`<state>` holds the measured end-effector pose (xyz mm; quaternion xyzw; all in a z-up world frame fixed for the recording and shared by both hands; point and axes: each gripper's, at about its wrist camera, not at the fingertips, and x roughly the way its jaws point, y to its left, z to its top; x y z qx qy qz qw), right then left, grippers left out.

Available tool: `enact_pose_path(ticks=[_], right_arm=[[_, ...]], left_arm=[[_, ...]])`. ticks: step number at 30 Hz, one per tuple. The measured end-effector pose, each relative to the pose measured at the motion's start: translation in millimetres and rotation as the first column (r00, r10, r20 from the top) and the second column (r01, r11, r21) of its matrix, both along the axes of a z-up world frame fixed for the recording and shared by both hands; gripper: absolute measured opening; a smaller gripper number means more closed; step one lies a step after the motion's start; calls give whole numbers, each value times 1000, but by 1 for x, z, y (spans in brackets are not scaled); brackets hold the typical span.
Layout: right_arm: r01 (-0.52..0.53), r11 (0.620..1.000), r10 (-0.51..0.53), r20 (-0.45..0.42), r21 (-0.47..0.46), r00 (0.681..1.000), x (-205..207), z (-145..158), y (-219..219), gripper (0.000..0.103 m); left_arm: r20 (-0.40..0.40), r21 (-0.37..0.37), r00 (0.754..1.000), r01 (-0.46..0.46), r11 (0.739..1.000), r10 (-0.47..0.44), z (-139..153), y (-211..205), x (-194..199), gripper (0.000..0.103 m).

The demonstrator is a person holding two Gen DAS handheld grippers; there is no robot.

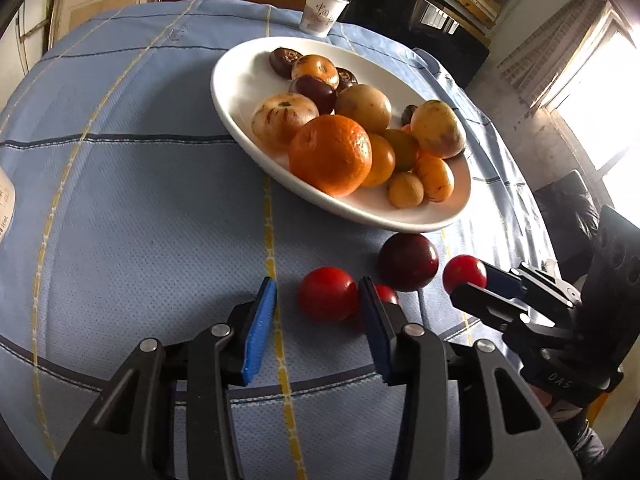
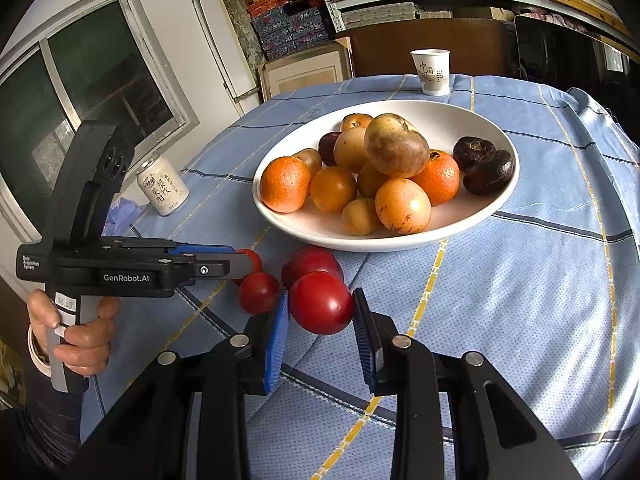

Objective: Organize fruits
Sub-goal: 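Move the right tool onto a red tomato while the left tool reaches another red tomato, then grasp both red tomatoes, carry them onto the white plate and open both tools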

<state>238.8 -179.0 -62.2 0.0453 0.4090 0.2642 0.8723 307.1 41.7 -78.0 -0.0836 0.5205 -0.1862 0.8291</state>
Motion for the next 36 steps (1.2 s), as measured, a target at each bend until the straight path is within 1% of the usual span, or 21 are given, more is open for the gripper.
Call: enact_pose_path(ticks=[4,8,10,13,15,16,18,21,24,28,31,33,36], right_arm=[[-1,1000,1,0,-3,1000,0,-1,0,32],[3,1000,-3,-2,-8,1000,1,-2,0,32],[6,1000,-6,-2,-9,1000,2,-2,0,32],[9,1000,-9,-1,-10,1000,1,-2,0,32],[11,1000,-11,-1,-9,1000,1,-2,-1,32],[14,1000,-14,0,-9,1000,1,-2,-2,32],[15,1000,-15,-1,-9,1000,2,-3,-2,32],[15,1000,-15,1,-8,1000,2,-3,-2,32],[15,1000,-15,1,-8,1000,3,-3,-2,32],[14,1000,-14,-2,-10,1000,3,-3,-2,32],[12,1000,-12,-1,-12,1000,2,-4,-2,32],[12,1000,-12,-1,-12,1000,2,-4,-2,32],[18,1000,-18,7,-6,1000,2,-2,-2,32]], left_arm=[[-11,-15,1000,-6,1000,6,-2,-2,2,42],[-44,-84,998,-40,996,36,-7,4,6,41],[-41,-89,998,-46,995,42,-8,4,6,40],[-41,-117,999,-40,992,36,-9,-1,4,41],[-30,-108,999,-46,993,43,-8,-4,3,38],[-28,-106,999,-49,993,46,-8,-4,2,35],[-34,-111,998,-59,992,55,-9,-3,3,32],[-59,-142,996,-70,987,62,-11,1,5,31],[-60,-143,996,-81,986,73,-12,2,4,31],[-91,-195,992,-105,975,89,-16,8,6,31],[-125,-255,986,-142,957,113,-20,15,9,31],[-121,-252,985,-149,956,121,-20,15,8,30],[-68,-195,988,-150,969,139,-12,9,3,30]])
